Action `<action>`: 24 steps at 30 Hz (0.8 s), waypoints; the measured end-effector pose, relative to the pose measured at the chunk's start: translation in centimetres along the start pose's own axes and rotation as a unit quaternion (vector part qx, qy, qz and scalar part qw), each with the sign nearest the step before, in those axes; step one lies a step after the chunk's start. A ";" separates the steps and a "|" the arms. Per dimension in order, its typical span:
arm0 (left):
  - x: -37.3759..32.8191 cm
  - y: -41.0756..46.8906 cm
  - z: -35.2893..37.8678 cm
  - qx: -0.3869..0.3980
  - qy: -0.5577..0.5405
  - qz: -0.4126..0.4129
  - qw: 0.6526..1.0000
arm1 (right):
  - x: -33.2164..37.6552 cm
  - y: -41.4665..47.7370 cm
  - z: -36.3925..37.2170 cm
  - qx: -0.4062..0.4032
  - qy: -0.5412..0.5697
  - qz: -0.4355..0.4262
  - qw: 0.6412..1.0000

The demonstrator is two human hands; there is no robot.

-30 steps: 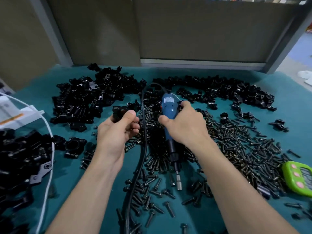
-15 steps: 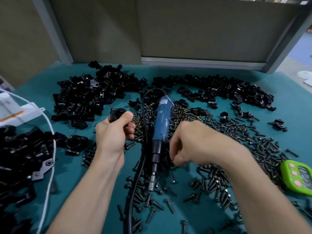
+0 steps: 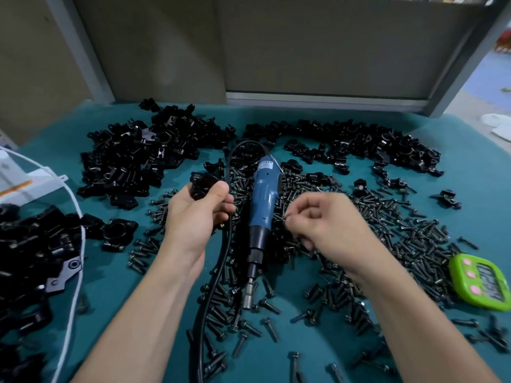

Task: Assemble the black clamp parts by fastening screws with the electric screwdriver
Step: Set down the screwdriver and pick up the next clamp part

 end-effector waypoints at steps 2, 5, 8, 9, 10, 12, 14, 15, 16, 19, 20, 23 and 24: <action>0.0 -0.1 0.2 0.008 0.024 0.008 1.000 | -0.8 0.1 -0.8 -0.066 0.198 0.025 0.978; 0.1 -0.7 1.2 0.044 0.067 0.034 0.996 | -1.4 0.2 -0.6 -0.088 0.354 0.021 0.931; 0.4 -1.4 2.1 0.017 0.145 0.082 0.986 | -1.5 0.5 -0.1 -0.090 0.422 0.000 0.902; 0.4 -1.6 2.3 0.005 0.172 0.100 0.980 | -1.5 0.5 0.0 -0.089 0.426 -0.006 0.900; 0.5 -1.8 2.5 0.002 0.198 0.114 0.974 | -1.4 0.5 0.1 -0.087 0.422 -0.011 0.902; 0.5 -2.0 2.7 0.002 0.243 0.145 0.959 | -1.3 0.4 0.1 -0.089 0.405 -0.021 0.910; 0.3 -2.1 2.7 0.002 0.262 0.180 0.948 | -1.2 0.4 0.2 -0.093 0.397 -0.039 0.912; 0.2 -2.2 2.8 0.008 0.259 0.194 0.946 | -1.1 0.4 0.2 -0.097 0.389 -0.050 0.915; 0.1 -2.2 2.8 0.019 0.255 0.205 0.945 | -1.0 0.4 0.2 -0.103 0.378 -0.062 0.918; 0.0 -2.3 3.2 0.061 0.265 0.221 0.937 | -0.4 0.4 -0.1 -0.125 0.329 -0.119 0.928; 0.1 -2.3 3.4 0.076 0.273 0.226 0.932 | -0.1 0.3 -0.2 -0.131 0.310 -0.142 0.931; 0.1 -2.4 3.8 0.123 0.266 0.235 0.927 | 0.7 0.2 -0.4 -0.138 0.262 -0.198 0.935; 0.1 -2.4 3.8 0.135 0.258 0.237 0.927 | 0.9 0.1 -0.3 -0.140 0.251 -0.209 0.935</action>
Point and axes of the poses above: each hand's wrist, its own y-axis towards the middle knuckle, its own z-axis out of the palm, x = y × z, the point moved 5 cm from there along y, towards the middle knuckle, and after that the axes turned 15 degrees about -z, right-handed, at the moved point
